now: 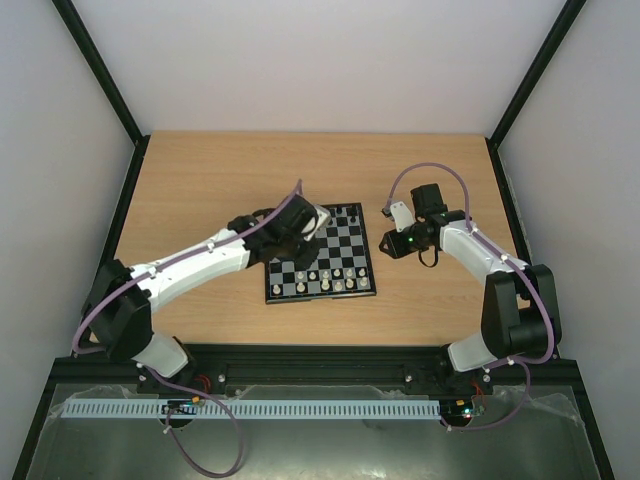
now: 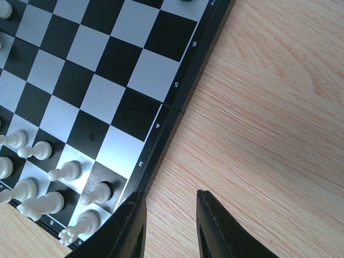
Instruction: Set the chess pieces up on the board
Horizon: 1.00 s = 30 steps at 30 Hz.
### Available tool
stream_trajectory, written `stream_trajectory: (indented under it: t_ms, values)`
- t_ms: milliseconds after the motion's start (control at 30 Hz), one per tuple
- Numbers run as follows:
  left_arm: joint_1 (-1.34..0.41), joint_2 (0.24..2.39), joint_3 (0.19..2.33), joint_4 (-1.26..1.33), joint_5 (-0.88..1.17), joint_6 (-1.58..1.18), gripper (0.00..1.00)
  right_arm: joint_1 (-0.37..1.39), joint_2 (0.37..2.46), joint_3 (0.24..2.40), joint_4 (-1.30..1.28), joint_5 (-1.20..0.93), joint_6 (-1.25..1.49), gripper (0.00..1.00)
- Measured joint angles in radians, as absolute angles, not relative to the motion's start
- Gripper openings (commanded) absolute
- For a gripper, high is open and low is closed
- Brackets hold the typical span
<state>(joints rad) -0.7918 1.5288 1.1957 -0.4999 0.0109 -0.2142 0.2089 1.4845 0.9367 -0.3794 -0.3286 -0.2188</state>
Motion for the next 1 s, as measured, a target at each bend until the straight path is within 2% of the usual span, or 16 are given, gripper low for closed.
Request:
stream_trajectory:
  t_ms: [333, 1000]
  values:
    - [-0.878, 1.528, 1.097, -0.533, 0.102, -0.202, 0.08, 0.209, 1.485, 0.937, -0.379, -0.328, -0.22, 0.28]
    - [-0.899, 1.576, 0.997, -0.434, 0.074, -0.241, 0.08, 0.209, 1.485, 0.937, -0.379, -0.328, -0.22, 0.28]
